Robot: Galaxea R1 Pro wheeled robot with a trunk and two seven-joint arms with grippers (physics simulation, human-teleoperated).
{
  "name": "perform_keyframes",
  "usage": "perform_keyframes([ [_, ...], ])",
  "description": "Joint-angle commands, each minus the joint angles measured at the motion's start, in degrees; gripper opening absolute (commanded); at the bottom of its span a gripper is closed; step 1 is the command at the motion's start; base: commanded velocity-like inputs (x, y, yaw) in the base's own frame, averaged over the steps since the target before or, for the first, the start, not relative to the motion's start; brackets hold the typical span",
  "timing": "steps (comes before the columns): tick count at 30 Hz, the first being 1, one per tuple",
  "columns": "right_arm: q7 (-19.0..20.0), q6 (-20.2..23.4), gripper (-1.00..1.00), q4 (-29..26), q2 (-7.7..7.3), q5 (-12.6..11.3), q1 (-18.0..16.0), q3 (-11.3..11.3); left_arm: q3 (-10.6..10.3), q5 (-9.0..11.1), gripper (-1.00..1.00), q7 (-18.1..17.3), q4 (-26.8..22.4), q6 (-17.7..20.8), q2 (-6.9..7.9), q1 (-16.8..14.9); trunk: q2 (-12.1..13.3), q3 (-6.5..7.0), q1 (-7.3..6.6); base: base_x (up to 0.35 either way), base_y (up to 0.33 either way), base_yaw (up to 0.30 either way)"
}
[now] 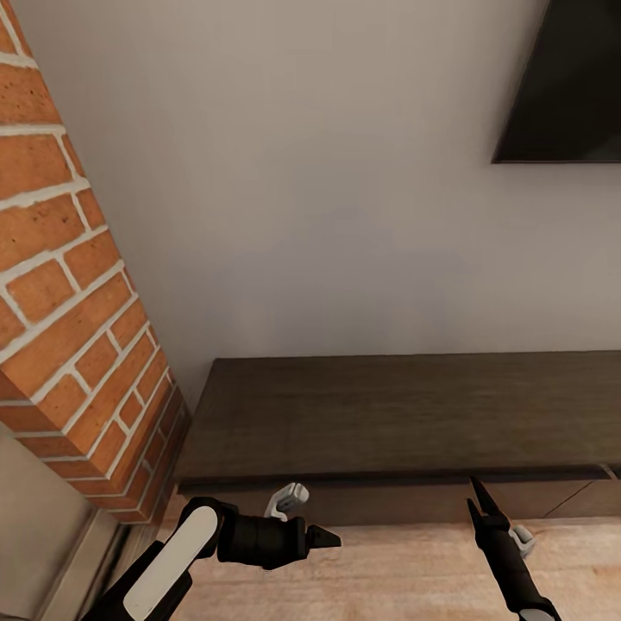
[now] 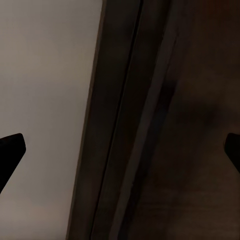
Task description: Place each of the two pumpkins and all three candles from the living room inside a cabinet in the living room (use any cabinet), then make sure every cabinet is closed, and position the cauldron so it is next to a table in the living room.
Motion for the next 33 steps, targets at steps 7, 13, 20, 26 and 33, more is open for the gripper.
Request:
perform_keyframes([
  [7,0.2,0.3,1.0,0.1,-0.02,-0.6,0.0,0.2,-0.1,0.6,1.0,0.6,-0.1,0.0,0.04,-0.1,0.0,-0.05,0.0,0.056,0.0,0.0],
  [13,0.2,0.3,1.0,0.1,-0.02,-0.5,0.0,0.2,-0.1,0.6,1.0,0.6,-0.1,0.0,0.04,0.0,0.0,-0.05,0.0,0.022,0.0,0.0],
  [20,0.1,-0.3,1.0,0.3,-0.02,-0.6,0.0,0.0,0.0,0.6,1.0,0.6,-0.1,0.0,0.04,0.0,0.0,-0.05,0.0,0.012,0.0,0.0],
  [26,-0.8,-0.5,1.0,0.6,-0.02,-0.6,0.0,0.1,0.2,0.6,1.0,0.6,-0.2,0.0,0.11,-0.1,-0.8,-0.41,0.44,0.0,0.0,0.0],
  [33,-0.8,-0.6,1.0,0.5,-0.02,-0.5,0.0,0.2,0.2,0.6,1.0,0.6,-0.3,0.0,0.13,0.0,-2.8,-1.3,1.54,0.0,0.0,0.0],
])
